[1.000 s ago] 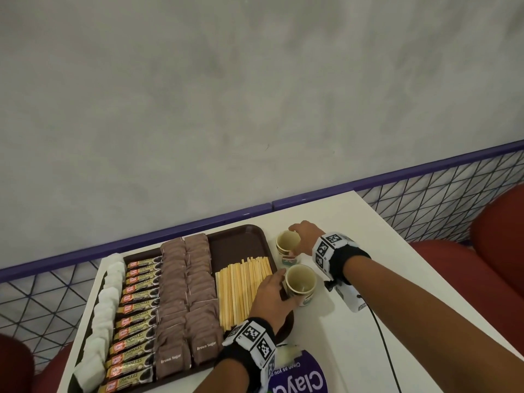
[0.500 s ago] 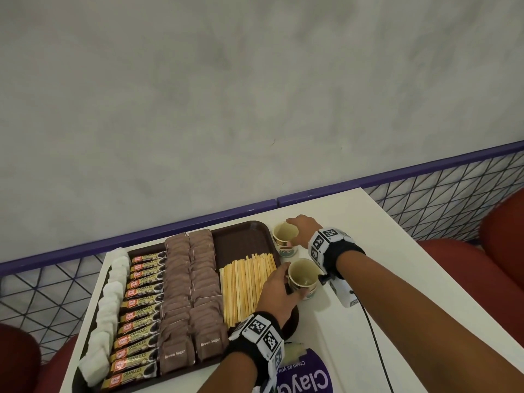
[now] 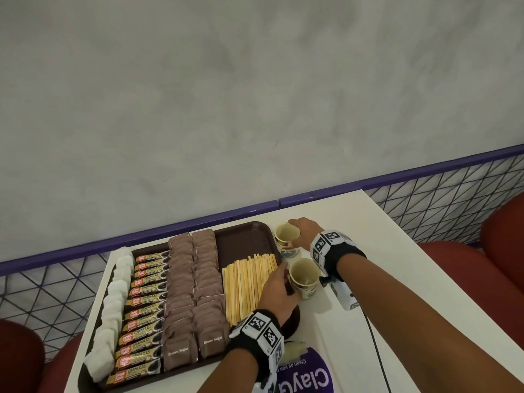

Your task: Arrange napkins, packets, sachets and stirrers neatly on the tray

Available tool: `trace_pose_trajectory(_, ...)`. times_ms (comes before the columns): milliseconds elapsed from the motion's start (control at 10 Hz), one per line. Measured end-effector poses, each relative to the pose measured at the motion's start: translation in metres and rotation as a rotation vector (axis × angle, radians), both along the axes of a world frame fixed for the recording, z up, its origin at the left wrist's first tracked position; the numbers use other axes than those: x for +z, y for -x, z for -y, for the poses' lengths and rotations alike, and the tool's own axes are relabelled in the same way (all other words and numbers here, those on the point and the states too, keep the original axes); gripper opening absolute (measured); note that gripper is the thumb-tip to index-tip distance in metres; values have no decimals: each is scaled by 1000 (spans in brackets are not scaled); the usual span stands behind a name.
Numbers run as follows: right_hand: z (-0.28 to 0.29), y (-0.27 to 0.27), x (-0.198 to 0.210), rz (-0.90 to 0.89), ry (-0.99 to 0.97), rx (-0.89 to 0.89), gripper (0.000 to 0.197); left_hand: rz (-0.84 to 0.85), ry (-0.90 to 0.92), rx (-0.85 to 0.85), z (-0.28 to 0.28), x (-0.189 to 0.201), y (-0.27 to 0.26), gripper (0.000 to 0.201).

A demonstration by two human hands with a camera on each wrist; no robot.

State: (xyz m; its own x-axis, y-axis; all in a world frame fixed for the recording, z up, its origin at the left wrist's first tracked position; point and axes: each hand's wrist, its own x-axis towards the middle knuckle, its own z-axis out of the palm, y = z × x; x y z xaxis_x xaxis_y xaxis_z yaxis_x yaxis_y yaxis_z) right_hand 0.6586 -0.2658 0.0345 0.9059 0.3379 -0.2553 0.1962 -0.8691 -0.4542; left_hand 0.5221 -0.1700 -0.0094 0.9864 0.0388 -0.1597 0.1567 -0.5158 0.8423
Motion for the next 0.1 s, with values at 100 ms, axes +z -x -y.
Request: trace_pose_trajectory(100,5,5,0,-33,-114,-58,71,-28,-2,63,-11,7,7,65)
